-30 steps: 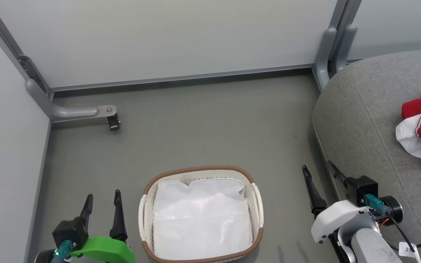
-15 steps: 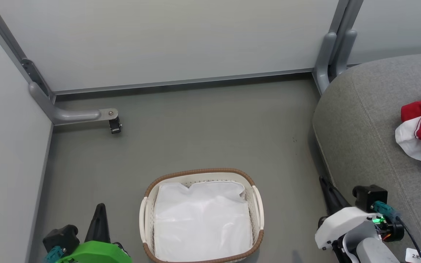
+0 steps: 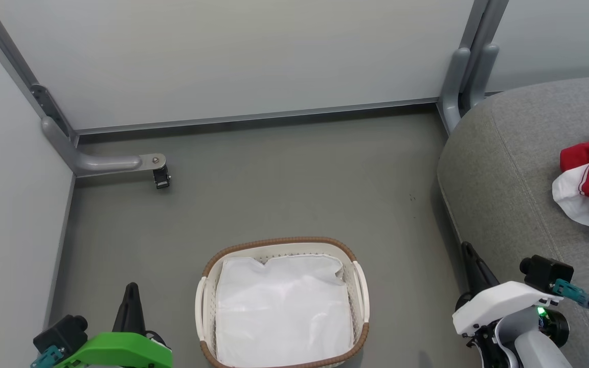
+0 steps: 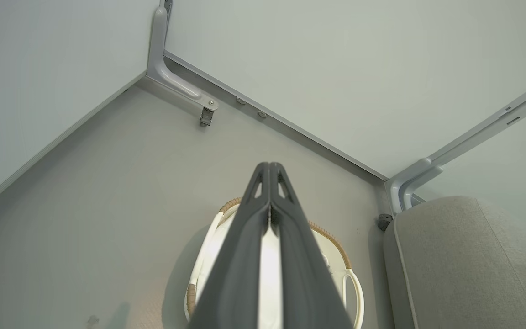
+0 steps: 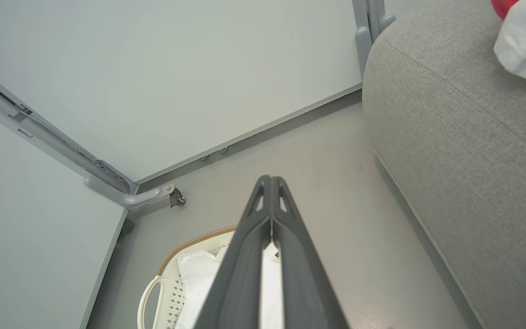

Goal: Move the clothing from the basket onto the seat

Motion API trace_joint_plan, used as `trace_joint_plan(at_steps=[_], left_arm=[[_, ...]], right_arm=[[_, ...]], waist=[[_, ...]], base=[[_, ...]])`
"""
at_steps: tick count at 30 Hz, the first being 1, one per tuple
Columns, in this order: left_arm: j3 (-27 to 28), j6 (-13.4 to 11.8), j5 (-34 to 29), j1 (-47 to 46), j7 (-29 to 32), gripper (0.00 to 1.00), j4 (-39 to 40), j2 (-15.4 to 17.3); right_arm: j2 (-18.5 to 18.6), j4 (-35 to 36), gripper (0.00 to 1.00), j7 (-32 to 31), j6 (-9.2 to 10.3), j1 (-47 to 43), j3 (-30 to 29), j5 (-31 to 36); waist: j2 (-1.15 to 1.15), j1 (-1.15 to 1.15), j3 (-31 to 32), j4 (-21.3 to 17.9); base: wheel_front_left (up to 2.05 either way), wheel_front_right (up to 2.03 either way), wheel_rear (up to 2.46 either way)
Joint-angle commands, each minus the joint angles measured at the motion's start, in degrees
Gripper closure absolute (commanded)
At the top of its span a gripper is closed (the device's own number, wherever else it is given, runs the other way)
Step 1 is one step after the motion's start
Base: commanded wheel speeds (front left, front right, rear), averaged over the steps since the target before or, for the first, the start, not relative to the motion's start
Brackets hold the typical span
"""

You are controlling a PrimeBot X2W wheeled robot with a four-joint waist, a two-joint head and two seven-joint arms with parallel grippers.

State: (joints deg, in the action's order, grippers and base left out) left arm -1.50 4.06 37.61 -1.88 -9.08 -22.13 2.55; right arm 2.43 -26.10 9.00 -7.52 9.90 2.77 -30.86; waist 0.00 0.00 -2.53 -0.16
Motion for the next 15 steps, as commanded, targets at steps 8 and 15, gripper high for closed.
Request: trace_joint_plan(at_steps=[8, 15], left_arm=[[1.38, 0.67, 7.62, -1.95, 2.00, 1.00, 1.96, 0.20], [2.14, 0.97, 12.71, -2.29, 3.47, 1.00, 2.68, 0.23]], right_arm=[[0.24, 2.52, 1.00, -2.01, 0.01, -0.36, -1.41, -8.46], [0.28, 3.61, 1.00, -3.47, 0.01, -0.63, -2.27, -14.23]], waist=[[0.00, 0.00, 0.19, 0.01], [0.00, 0.00, 0.35, 0.03]], base=[[0.00, 0.00, 0.00], [0.00, 0.00, 0.00]])
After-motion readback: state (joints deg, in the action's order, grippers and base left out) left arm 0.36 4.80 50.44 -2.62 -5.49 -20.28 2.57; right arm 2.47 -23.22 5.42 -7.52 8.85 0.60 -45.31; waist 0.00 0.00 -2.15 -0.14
